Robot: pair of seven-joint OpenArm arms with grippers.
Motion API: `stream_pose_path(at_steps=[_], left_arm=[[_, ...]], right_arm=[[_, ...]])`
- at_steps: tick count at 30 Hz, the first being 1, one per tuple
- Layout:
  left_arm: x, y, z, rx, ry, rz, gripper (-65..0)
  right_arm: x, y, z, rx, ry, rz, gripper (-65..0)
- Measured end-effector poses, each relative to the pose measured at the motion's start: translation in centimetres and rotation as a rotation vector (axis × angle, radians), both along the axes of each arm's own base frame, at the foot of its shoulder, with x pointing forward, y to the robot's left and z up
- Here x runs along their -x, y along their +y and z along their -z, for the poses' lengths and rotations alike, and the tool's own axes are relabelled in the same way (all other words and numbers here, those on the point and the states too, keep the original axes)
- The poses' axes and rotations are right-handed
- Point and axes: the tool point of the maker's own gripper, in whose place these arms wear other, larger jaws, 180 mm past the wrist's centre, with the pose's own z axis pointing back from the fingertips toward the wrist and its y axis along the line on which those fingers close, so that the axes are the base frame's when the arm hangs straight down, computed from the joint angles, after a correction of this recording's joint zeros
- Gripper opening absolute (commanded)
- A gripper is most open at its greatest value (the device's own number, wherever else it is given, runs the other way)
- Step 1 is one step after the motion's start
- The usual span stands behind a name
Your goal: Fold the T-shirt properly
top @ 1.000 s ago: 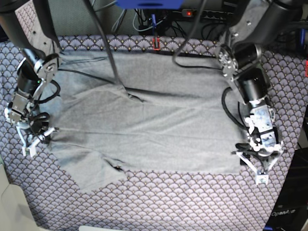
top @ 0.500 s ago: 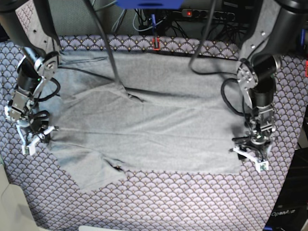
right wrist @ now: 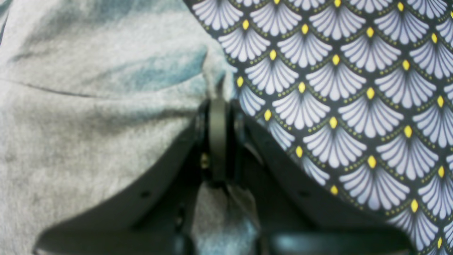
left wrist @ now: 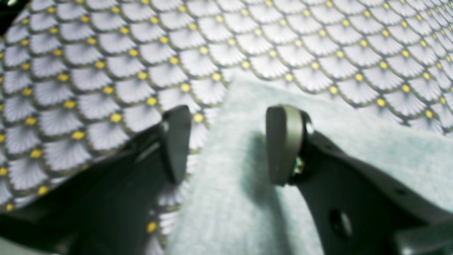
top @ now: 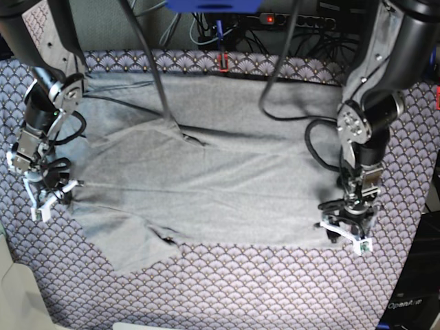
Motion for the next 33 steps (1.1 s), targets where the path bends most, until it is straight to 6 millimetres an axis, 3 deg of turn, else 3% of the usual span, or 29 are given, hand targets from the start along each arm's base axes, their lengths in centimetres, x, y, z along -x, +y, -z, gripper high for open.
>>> stream_pose_path(at_steps=[7, 13, 26, 28, 32, 33], left_arm=[[0.1, 0.0, 0.2, 0.001, 0.003, 0.0, -31.2], [1.5, -0.1, 1.9, 0.002, 0.038, 0.0, -31.2], [2.1, -0.3, 2.5, 0.005, 0.044, 0.0, -32.2], [2.1, -0.3, 2.7, 0.007, 0.059, -0.001, -38.3], [2.2, -0.2, 2.7, 0.01, 0.058, -0.003, -62.8], [2.2, -0.2, 2.7, 0.012, 0.058, -0.004, -65.0]], right_arm=[[-0.1, 0.0, 0.0, 0.002, 0.002, -0.001, -65.0], [-0.1, 0.0, 0.0, 0.002, 0.002, -0.002, -65.0], [-0.1, 0.1, 0.0, 0.001, 0.001, -0.002, -65.0], [-0.1, 0.1, 0.0, 0.001, 0.001, -0.002, -65.0], [-0.1, 0.1, 0.0, 0.001, 0.0, -0.002, -65.0], [-0.1, 0.1, 0.0, 0.001, 0.001, -0.003, -65.0]])
